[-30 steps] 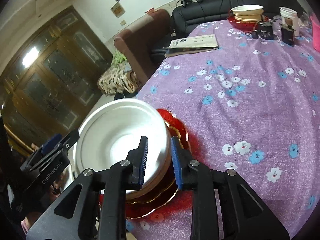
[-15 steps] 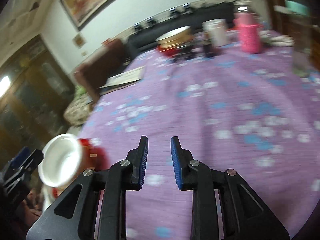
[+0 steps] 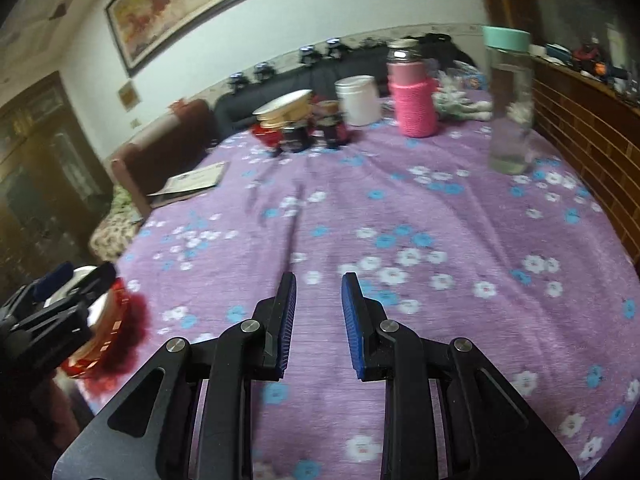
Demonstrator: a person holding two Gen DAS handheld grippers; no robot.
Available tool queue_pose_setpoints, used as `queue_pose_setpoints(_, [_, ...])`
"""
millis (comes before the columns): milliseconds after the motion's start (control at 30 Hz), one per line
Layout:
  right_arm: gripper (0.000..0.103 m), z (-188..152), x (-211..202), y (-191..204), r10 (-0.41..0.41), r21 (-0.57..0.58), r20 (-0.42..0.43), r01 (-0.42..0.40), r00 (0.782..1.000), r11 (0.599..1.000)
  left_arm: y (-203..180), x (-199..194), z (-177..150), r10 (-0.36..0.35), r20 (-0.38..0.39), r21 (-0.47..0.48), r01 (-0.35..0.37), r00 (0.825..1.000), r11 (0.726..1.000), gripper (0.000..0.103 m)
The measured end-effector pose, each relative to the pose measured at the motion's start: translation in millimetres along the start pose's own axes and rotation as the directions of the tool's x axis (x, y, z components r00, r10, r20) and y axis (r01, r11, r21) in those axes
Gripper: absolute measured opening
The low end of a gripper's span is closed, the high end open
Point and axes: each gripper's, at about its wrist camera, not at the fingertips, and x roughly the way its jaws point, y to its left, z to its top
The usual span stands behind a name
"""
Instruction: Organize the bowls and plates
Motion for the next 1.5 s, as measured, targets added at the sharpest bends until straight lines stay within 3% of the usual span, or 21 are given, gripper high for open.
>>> queue_pose_setpoints(200, [0.023, -8, 2, 48, 0.087, -0.086, 0.007, -0.086, 0.996, 0.993, 22, 4, -2, 0.04, -0.03, -0.061, -0.042, 0.999, 0.997, 0.081])
queue_pose_setpoints(533, [0.024, -21, -6, 113, 0.18, -0.219, 0.0, -0.176, 0.984, 0.96, 58, -3, -17, 0.019, -0.055, -0.119, -0.026, 0.998, 0.993, 0.081])
queue_pose_setpoints(867, [0.024, -39, -1, 178, 0.27, -0.324, -0.06, -0.275, 0.961, 0.905, 115, -25, -32, 0.134, -0.053, -0.19, -0.142, 0.99, 0.971, 0.081])
queue_pose_setpoints(1167, [0.024, -49, -6, 215, 0.327, -0.401, -0.085, -0.333, 0.941, 0.854, 150, -32, -42, 0.222, -0.072, -0.232, -0.233, 0.972, 0.944, 0.082])
queue_pose_setpoints(1500, [0.024, -55, 3, 231, 0.345, -0.421, -0.128, -0.366, 0.93, 0.83, 163, -32, -47, 0.215, -0.085, -0.267, -0.23, 0.973, 0.936, 0.082])
